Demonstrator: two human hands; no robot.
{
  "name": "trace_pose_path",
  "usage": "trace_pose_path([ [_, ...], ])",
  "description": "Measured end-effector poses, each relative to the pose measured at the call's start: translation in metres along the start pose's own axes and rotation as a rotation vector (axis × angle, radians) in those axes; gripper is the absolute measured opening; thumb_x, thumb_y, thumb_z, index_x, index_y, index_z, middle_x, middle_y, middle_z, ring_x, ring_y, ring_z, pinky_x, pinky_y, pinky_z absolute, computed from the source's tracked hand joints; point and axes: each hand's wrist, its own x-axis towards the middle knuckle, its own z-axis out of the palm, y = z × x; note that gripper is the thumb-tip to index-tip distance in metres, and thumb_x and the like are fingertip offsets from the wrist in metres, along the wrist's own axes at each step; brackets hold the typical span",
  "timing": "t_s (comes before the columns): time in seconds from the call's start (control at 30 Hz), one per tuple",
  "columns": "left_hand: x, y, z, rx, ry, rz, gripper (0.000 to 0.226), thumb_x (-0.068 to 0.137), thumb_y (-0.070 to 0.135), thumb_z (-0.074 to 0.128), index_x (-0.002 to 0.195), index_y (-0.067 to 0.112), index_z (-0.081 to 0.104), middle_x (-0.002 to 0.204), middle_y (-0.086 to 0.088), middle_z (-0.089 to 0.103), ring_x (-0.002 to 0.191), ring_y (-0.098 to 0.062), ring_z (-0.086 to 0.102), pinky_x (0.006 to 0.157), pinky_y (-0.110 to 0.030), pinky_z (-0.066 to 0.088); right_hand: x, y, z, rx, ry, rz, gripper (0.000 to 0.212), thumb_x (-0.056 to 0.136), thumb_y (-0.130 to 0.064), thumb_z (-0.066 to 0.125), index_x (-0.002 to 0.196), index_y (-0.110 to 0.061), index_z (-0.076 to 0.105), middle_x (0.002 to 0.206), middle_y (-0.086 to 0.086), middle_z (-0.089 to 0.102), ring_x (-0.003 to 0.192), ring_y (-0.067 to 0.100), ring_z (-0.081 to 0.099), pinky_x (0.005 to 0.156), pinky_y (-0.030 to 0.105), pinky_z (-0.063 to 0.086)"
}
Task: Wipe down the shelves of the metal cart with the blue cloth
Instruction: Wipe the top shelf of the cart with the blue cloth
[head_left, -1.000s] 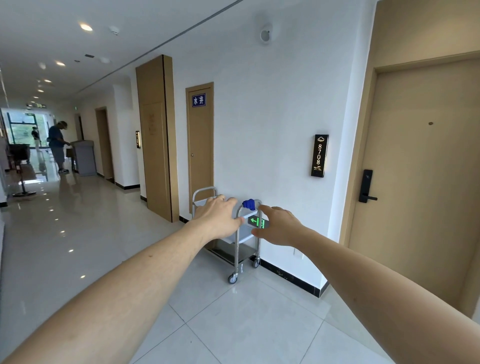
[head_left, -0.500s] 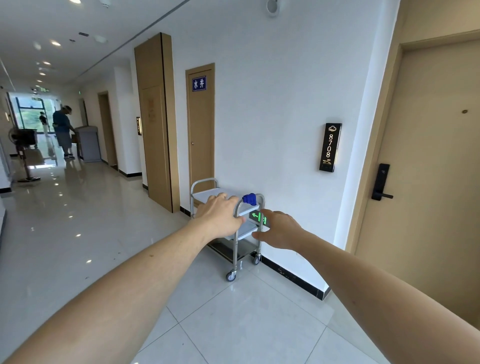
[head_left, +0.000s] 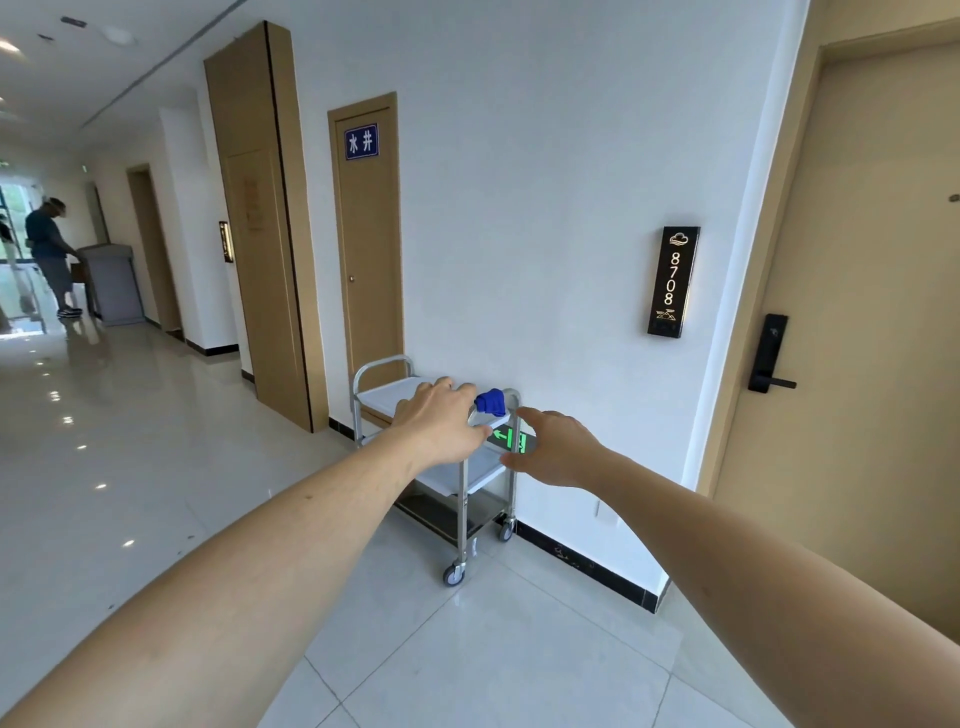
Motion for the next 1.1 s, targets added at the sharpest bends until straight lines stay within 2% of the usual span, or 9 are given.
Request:
trace_pose_path([
  [0.07,0.027,-0.018,0.001,-0.006,-0.014,0.016,0.058,0.092,0.049,0.054,0.142,0.021,0.042,0.145,-0.009,0.042,0.134,-0.031,0.037,0.105,-0.048,0.041,0.031,-0.004,0.003,0.006,0.010,0.008,0.070,0.088,-0.052,0.066,0.146,-0.023,0.040,0.113,0.001,0.055,0.119,0.029,0.052,0.085,0.032,0.039],
  [0.2,0.077,-0.053,0.006,-0.025,-0.029,0.028,0.054,0.093,0.046,0.054,0.138,0.017,0.045,0.143,-0.009,0.045,0.132,-0.032,0.040,0.103,-0.049,0.043,0.085,-0.009,0.011,0.003,0.017,0.045,0.067,0.089,-0.052,0.065,0.143,-0.019,0.042,0.128,0.007,0.056,0.121,0.030,0.051,0.087,0.034,0.041],
  [0.37,0.125,-0.087,0.030,-0.027,-0.059,0.018,0.056,0.092,0.049,0.054,0.139,0.020,0.044,0.143,-0.007,0.045,0.131,-0.030,0.041,0.102,-0.048,0.043,0.137,-0.003,0.033,0.036,0.002,0.083,0.071,0.090,-0.050,0.066,0.148,-0.020,0.038,0.130,0.008,0.057,0.117,0.027,0.053,0.083,0.032,0.040],
  [0.5,0.158,-0.103,0.057,-0.013,-0.090,0.014,0.058,0.092,0.050,0.055,0.141,0.022,0.042,0.141,-0.006,0.046,0.129,-0.028,0.042,0.099,-0.045,0.045,0.173,0.008,0.048,0.045,-0.031,0.108,0.078,0.090,-0.050,0.066,0.154,-0.022,0.032,0.132,0.007,0.057,0.120,0.027,0.052,0.086,0.031,0.040],
  [0.67,0.204,-0.108,0.078,-0.010,-0.093,0.004,0.059,0.091,0.051,0.055,0.141,0.022,0.042,0.143,-0.007,0.045,0.130,-0.029,0.042,0.098,-0.045,0.045,0.222,0.026,0.056,0.038,-0.033,0.067,0.073,0.089,-0.050,0.066,0.150,-0.021,0.037,0.116,0.005,0.059,0.103,0.023,0.052,0.081,0.031,0.040],
  [0.87,0.275,-0.099,0.089,0.026,-0.058,-0.028,0.058,0.091,0.050,0.054,0.139,0.019,0.045,0.144,-0.008,0.043,0.131,-0.030,0.040,0.099,-0.047,0.045,0.292,0.061,0.044,0.064,0.002,0.010,0.066,0.089,-0.047,0.066,0.144,-0.018,0.043,0.131,0.010,0.056,0.113,0.028,0.056,0.084,0.032,0.044],
  [1.0,0.329,-0.085,0.091,0.044,-0.051,-0.048,0.061,0.090,0.051,0.055,0.140,0.019,0.044,0.143,-0.008,0.044,0.131,-0.031,0.040,0.100,-0.046,0.045,0.339,0.089,0.022,0.088,-0.004,-0.002,0.079,0.089,-0.049,0.066,0.155,-0.022,0.031,0.141,0.009,0.050,0.128,0.028,0.048,0.097,0.034,0.043],
  [1.1,0.367,-0.073,0.095,0.051,-0.030,-0.063,0.062,0.092,0.049,0.053,0.145,0.021,0.039,0.148,-0.007,0.040,0.136,-0.030,0.036,0.103,-0.047,0.043,0.372,0.114,0.006,0.086,-0.008,-0.008,0.080,0.090,-0.049,0.065,0.156,-0.022,0.028,0.144,0.010,0.047,0.132,0.029,0.044,0.100,0.036,0.042],
])
